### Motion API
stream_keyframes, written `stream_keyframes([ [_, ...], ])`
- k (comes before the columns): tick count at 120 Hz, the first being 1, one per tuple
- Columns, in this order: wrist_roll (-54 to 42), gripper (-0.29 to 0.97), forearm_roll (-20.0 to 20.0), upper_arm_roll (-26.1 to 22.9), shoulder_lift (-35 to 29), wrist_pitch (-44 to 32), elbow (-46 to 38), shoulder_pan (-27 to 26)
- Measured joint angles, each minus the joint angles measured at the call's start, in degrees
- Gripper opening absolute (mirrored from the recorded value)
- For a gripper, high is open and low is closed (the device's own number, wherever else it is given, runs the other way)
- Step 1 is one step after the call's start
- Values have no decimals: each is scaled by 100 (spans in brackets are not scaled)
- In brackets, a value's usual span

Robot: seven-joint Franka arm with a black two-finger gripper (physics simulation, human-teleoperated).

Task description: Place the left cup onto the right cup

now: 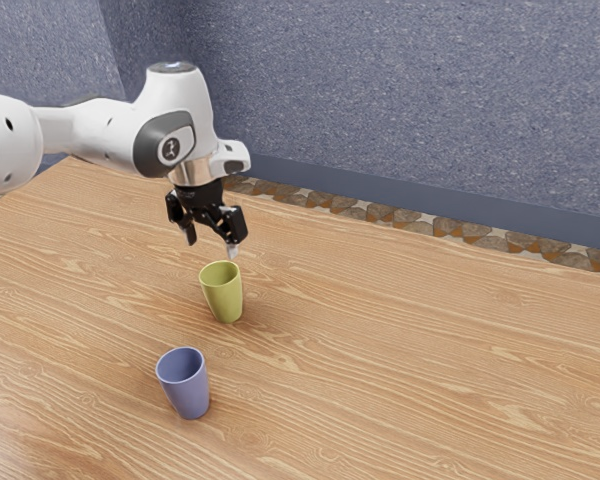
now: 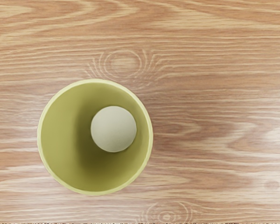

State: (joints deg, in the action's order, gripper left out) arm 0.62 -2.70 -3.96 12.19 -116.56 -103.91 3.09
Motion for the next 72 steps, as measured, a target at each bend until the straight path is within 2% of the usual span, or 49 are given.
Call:
stream_keyframes([
  [72,-5,68,24,53,113,-161,-44,82],
])
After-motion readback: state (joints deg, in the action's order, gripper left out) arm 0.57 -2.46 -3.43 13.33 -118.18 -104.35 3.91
